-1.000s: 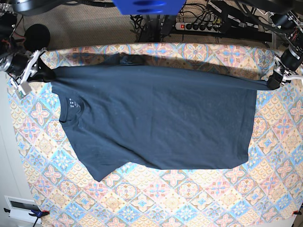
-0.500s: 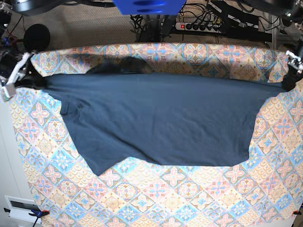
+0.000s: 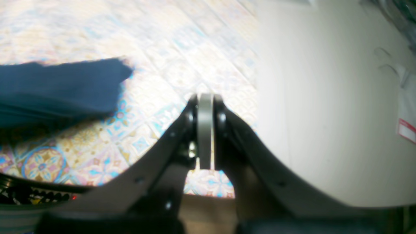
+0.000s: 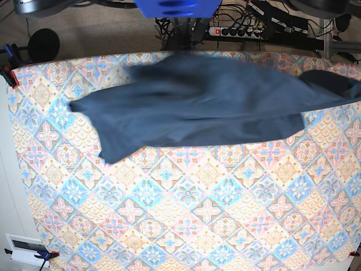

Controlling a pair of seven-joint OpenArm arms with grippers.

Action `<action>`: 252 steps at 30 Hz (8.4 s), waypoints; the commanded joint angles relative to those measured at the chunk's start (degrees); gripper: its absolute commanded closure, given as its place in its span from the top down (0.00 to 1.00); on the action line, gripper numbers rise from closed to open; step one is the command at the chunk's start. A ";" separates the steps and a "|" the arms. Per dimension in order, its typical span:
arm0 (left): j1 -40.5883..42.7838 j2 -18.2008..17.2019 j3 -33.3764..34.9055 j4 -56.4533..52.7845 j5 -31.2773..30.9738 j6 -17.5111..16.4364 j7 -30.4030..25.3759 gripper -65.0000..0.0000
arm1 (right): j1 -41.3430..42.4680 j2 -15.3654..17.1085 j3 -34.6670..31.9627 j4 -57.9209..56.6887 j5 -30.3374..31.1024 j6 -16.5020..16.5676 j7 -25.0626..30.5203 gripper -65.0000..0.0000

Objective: Layout the t-shirt on the table in an organized manner, then fold the t-shirt properly
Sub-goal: 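Release the shirt with the right gripper and lift it with the left, then lower the hanging shirt onto the table with the left gripper, then release the shirt and grasp its collar edge with the right gripper, then grasp the shirt side with the left gripper and drag it outward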

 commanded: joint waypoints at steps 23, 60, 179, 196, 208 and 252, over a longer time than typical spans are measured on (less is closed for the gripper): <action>-15.28 -10.45 8.25 1.11 -2.87 -0.33 -2.99 0.00 | 11.59 -6.21 -40.56 0.83 -11.20 0.25 2.13 0.02; -87.98 13.28 104.16 -72.21 59.40 10.22 -56.09 0.31 | 17.13 -5.86 -54.45 0.30 -12.78 0.25 2.61 0.12; -33.30 -9.31 84.99 -33.17 11.14 8.11 -49.85 0.54 | 23.63 -18.69 -103.60 -13.50 -113.88 -5.15 47.45 0.15; -30.05 -9.31 83.41 -33.08 11.14 8.11 -49.85 0.54 | 29.61 -19.13 -106.76 -19.75 -113.62 -10.25 49.47 0.27; -30.05 -9.31 83.41 -33.08 11.14 8.11 -49.85 0.54 | 33.04 -21.42 -110.45 -24.49 -113.79 -10.25 49.64 0.26; -48.95 9.77 101.34 -50.58 26.70 8.11 -50.12 0.55 | 10.62 -6.82 -58.32 -5.85 -99.55 -5.51 53.51 0.01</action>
